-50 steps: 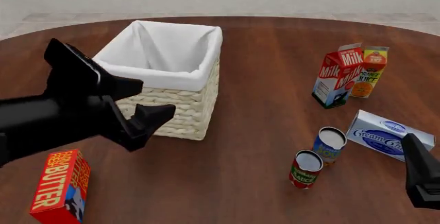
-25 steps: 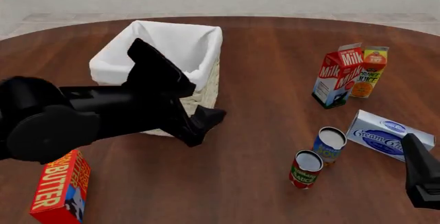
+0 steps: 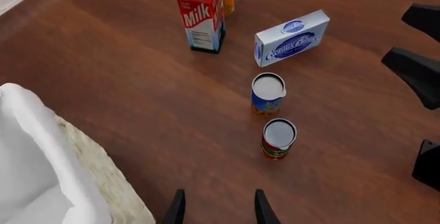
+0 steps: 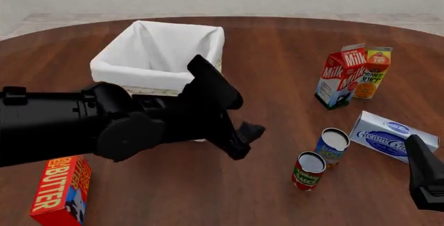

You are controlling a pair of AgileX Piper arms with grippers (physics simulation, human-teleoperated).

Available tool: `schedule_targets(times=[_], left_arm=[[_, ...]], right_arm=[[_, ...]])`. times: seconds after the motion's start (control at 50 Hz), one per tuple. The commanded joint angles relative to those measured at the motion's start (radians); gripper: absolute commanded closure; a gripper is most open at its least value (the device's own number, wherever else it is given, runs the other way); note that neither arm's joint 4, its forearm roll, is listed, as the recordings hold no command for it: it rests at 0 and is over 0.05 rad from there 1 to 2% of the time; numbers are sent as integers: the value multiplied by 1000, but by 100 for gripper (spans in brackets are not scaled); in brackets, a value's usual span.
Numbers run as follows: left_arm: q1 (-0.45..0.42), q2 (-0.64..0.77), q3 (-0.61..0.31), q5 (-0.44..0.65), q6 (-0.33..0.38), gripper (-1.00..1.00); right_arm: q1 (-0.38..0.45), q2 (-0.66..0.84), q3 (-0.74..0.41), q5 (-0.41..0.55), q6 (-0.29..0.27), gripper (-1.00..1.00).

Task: Pick up the tomato sauce, and put it in the basket.

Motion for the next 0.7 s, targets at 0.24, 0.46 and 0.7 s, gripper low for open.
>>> schedule_targets(times=[0.24,0.46,0.7], left_arm=[[-70,153,-84,-35,-1,-100],[-89,224,-133,-41,-1,-100],[-103,290,-147,-71,-18,-100]], right_arm=[[0,0,0,0,0,-100],[0,0,0,0,0,-100],[0,0,0,0,0,-100]])
